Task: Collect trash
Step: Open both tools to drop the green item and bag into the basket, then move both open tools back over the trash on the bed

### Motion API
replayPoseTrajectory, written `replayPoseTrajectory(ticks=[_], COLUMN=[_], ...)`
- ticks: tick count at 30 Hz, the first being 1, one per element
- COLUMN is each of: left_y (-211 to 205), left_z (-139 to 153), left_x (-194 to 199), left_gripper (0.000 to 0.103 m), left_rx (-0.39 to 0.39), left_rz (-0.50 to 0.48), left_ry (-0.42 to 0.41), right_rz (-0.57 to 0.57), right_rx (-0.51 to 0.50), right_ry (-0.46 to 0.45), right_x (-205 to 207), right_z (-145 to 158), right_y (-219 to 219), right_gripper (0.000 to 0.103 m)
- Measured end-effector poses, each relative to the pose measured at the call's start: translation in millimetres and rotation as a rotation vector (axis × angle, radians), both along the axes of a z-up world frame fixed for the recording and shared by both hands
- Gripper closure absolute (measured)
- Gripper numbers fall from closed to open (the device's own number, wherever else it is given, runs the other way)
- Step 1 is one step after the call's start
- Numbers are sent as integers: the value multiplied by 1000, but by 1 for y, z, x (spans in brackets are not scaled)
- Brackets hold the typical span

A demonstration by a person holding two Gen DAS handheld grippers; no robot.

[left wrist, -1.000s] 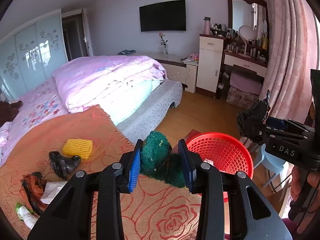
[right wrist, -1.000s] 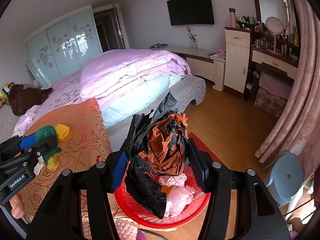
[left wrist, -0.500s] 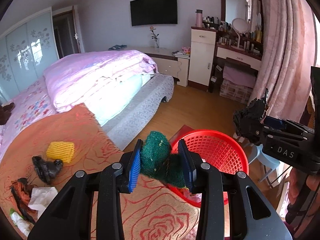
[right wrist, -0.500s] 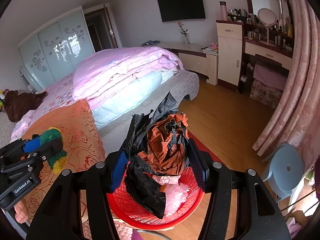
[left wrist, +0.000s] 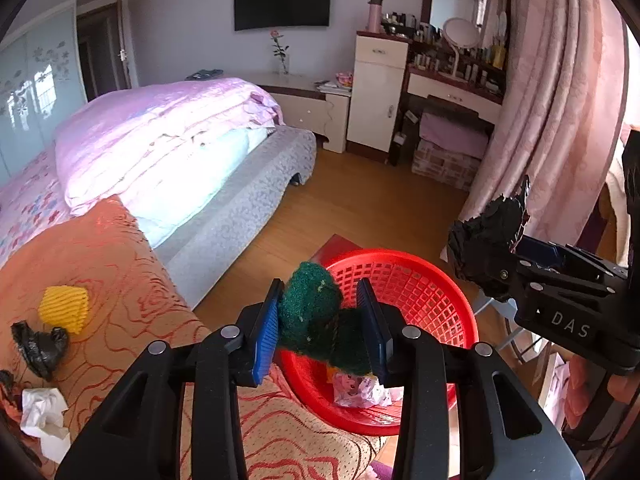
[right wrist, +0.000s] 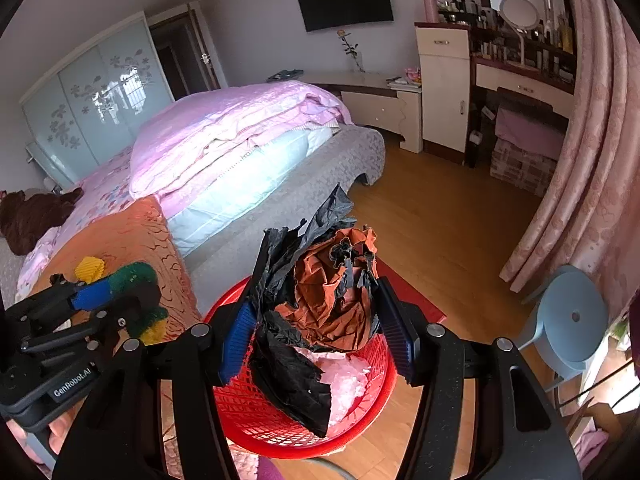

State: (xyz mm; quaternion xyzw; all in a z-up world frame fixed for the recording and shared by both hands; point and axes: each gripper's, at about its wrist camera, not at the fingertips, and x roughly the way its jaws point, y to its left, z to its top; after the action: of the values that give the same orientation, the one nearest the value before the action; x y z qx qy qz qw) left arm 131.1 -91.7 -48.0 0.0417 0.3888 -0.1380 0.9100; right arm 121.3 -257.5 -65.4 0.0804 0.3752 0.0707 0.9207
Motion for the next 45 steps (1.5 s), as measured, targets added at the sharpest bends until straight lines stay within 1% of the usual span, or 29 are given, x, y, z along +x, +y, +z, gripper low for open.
replayPoseTrajectory(ticks=[5,7,11,12,13,15,20,25,29,35,39,45], left_y=[-2,-1,3,6,7,10,18,31,44,62,76,100], left_z=[-8,-10,-10,-10,-9,-8,-3,4,8,16,21,27], left_x=[4,4,5,5,4,2,-6,-14,-23,-38,-52,-68], left_gripper=[62,55,46,42,38,34,30,27,27,27,27,27], left_rx=[1,-3,-7,-9,-12,-14,7,-4,-4,34,58,64], left_rz=[-14,-16,-7,-2,1,7,29,72,112,185,237,309], left_ry=[22,30,28,27,26,25,-3,-19,-37,-83,-108,-123], right_rz=[-3,-4,-10,-13,-16,-20,-17,-2,21,71,103,148], right_rx=[10,12,15,16,17,16,6,-11,-26,-48,-58,-80], right_ry=[23,27,25,23,21,19,11,-3,-19,-68,-78,-84], right_x=[4,4,3,3,2,2,0,-2,-6,-15,-19,-22], right_z=[-6,-7,-7,-6,-6,-5,-4,-2,0,7,9,10], right_y=[-2,-2,-3,-3,-3,-4,0,5,13,28,38,56], right_gripper=[41,38,31,29,28,28,28,28,28,28,28,28])
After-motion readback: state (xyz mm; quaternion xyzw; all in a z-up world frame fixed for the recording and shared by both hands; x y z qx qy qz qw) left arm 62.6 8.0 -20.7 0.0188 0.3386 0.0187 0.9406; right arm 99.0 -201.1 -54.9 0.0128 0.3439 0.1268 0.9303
